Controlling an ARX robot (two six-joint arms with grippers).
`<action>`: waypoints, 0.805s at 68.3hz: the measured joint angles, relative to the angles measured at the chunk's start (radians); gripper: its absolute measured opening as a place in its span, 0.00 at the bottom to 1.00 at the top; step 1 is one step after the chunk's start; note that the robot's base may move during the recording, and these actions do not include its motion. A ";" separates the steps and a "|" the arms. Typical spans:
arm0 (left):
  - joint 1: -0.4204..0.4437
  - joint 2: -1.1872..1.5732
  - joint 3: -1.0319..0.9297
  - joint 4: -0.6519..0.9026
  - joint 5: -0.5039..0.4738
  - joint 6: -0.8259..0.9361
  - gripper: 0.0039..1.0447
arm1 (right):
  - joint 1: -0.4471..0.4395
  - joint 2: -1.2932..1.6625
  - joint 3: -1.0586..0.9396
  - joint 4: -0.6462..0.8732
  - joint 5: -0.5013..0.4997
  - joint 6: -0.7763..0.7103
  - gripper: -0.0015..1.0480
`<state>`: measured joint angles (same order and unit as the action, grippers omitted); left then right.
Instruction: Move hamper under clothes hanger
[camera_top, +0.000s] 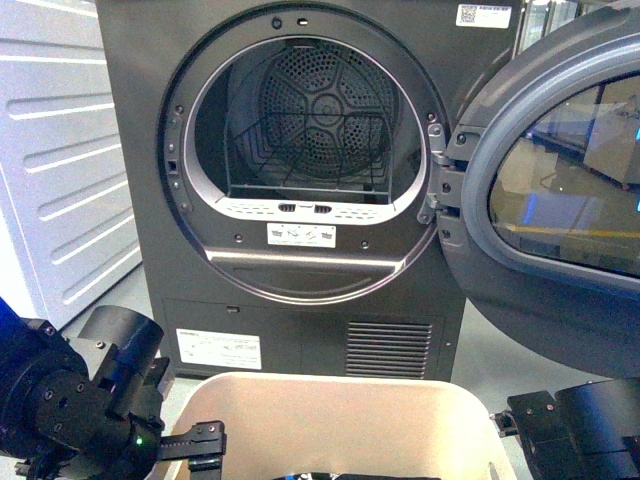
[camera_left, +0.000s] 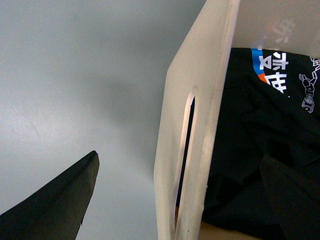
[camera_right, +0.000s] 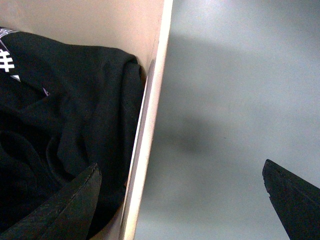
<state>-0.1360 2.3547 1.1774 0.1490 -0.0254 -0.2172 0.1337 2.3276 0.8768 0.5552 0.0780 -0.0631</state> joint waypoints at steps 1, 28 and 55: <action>0.000 0.000 0.000 0.000 -0.001 0.000 0.89 | 0.000 0.001 0.000 0.000 0.000 0.000 0.89; -0.009 0.000 -0.009 0.009 -0.002 0.009 0.26 | 0.018 0.002 0.000 0.006 0.029 0.019 0.26; -0.018 -0.035 -0.030 0.001 -0.016 0.012 0.04 | 0.013 -0.049 -0.031 -0.002 0.003 0.053 0.03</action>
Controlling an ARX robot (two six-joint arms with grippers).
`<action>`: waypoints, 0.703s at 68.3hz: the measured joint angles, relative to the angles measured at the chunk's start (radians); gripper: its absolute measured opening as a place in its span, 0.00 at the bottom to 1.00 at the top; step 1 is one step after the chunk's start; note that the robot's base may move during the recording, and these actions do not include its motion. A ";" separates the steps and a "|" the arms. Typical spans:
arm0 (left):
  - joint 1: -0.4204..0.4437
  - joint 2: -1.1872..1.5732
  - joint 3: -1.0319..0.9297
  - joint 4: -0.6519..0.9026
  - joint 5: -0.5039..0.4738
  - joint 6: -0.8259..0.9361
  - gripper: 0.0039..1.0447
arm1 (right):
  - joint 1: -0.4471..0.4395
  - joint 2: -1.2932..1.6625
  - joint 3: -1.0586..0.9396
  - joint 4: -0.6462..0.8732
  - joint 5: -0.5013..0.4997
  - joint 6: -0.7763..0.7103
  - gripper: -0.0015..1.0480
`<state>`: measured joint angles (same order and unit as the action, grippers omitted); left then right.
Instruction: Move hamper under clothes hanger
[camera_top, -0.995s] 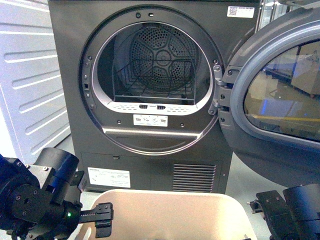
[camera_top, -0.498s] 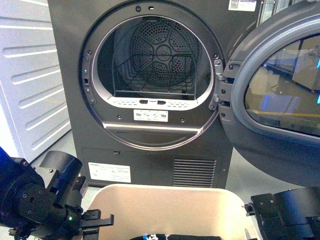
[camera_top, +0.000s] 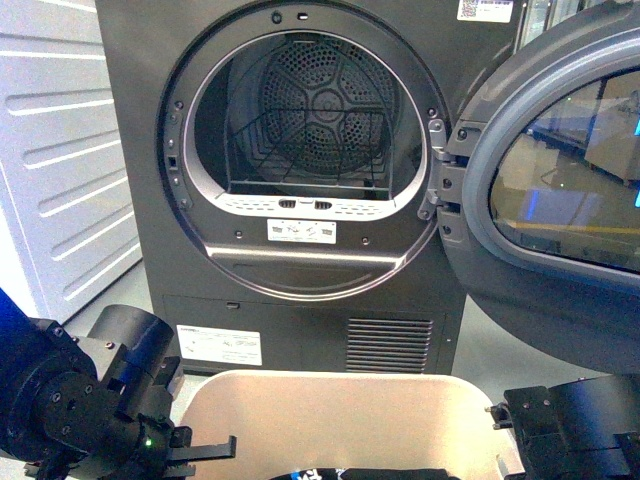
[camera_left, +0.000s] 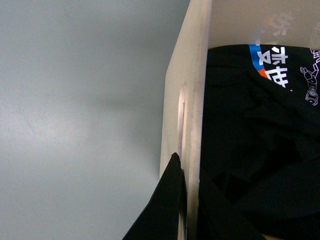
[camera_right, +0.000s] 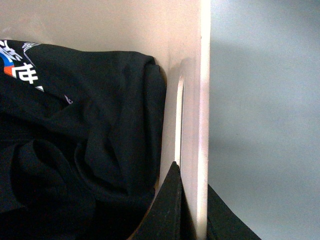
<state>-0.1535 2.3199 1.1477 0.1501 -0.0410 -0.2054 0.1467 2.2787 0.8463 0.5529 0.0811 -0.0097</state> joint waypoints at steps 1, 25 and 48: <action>0.000 -0.004 -0.001 -0.001 -0.001 0.000 0.04 | 0.000 -0.006 -0.003 -0.001 -0.002 0.000 0.03; 0.005 -0.128 -0.034 0.021 -0.061 0.047 0.04 | 0.010 -0.145 -0.058 -0.002 -0.048 -0.001 0.03; 0.007 -0.130 -0.047 0.021 -0.069 0.057 0.04 | 0.021 -0.145 -0.082 0.006 -0.053 0.003 0.03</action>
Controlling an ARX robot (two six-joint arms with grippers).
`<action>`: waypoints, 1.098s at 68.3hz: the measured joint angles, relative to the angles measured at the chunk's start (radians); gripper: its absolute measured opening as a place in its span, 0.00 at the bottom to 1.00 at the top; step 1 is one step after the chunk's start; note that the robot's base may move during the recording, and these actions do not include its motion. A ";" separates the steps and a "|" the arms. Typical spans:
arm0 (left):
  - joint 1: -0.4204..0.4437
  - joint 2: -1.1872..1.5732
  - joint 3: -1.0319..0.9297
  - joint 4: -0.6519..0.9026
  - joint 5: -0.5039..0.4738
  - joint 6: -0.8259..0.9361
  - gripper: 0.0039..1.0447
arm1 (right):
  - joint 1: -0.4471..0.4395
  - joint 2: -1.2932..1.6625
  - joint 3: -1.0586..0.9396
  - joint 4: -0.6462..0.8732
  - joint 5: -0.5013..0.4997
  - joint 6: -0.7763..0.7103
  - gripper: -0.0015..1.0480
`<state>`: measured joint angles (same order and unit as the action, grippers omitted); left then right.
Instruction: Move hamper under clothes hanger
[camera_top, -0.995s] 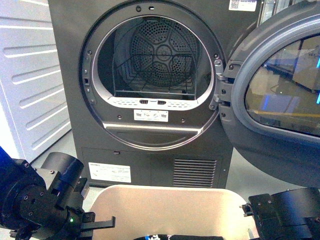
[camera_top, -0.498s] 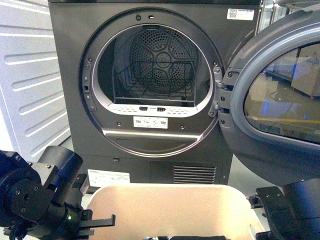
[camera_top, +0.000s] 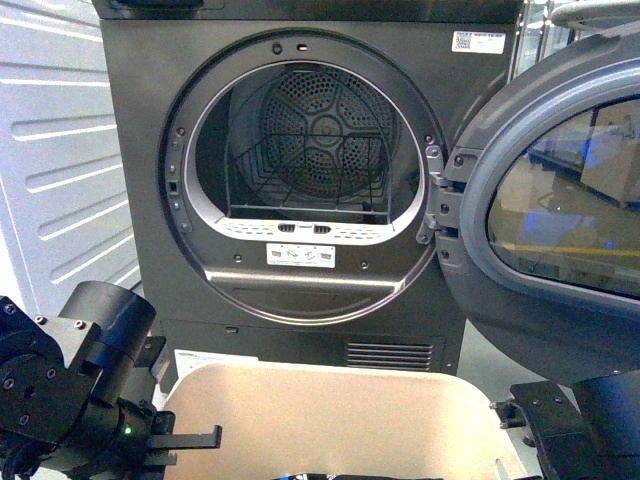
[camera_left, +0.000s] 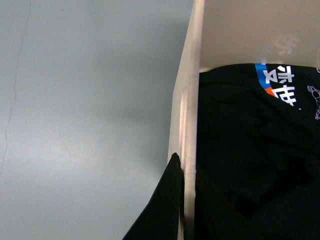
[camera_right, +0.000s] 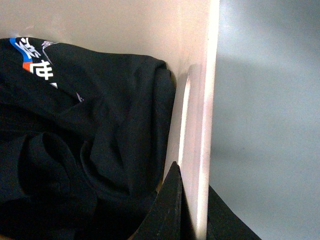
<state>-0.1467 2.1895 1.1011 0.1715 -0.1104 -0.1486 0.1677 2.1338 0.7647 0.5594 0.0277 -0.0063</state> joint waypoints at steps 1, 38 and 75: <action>0.000 0.000 0.000 0.000 0.000 0.000 0.04 | 0.000 0.000 0.000 0.000 0.000 0.000 0.03; 0.015 -0.002 -0.002 0.000 -0.003 0.000 0.04 | 0.013 0.000 0.005 0.002 -0.007 0.007 0.03; 0.005 -0.004 -0.001 0.005 -0.001 0.000 0.04 | 0.002 -0.003 0.002 0.003 -0.002 0.004 0.03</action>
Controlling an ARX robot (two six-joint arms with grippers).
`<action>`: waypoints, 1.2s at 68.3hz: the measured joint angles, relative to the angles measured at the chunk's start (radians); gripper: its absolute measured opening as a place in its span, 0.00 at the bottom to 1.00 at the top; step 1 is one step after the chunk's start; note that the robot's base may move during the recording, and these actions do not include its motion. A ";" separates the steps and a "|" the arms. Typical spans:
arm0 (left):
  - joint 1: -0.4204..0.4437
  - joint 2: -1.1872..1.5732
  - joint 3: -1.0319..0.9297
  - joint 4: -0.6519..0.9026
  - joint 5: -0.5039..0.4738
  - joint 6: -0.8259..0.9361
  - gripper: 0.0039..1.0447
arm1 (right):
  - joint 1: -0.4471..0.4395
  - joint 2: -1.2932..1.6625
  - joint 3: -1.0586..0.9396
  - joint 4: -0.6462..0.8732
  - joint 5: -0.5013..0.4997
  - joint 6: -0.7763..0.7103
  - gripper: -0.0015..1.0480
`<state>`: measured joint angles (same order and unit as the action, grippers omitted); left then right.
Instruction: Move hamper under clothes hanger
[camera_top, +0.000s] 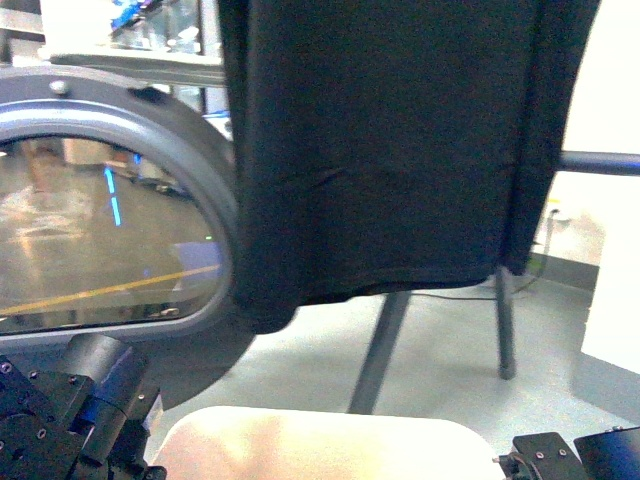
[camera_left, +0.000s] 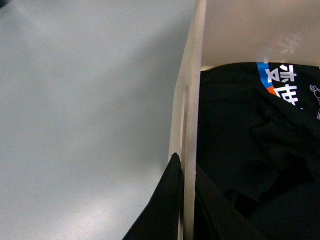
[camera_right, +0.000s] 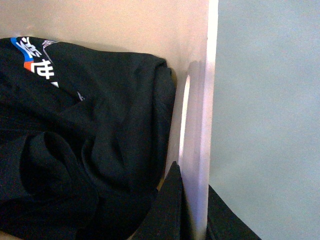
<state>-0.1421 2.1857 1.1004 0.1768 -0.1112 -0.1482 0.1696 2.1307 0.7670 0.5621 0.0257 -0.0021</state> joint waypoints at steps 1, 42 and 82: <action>0.000 0.000 0.000 0.000 0.000 0.000 0.04 | 0.000 0.000 0.000 0.000 0.000 0.000 0.03; -0.003 -0.002 -0.001 0.000 0.002 0.000 0.04 | -0.003 -0.005 0.000 0.000 0.000 -0.001 0.03; -0.031 -0.002 0.002 0.001 0.026 0.000 0.04 | -0.026 -0.005 -0.005 0.000 0.026 -0.001 0.03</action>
<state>-0.1726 2.1841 1.1027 0.1776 -0.0856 -0.1478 0.1436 2.1258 0.7620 0.5621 0.0521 -0.0032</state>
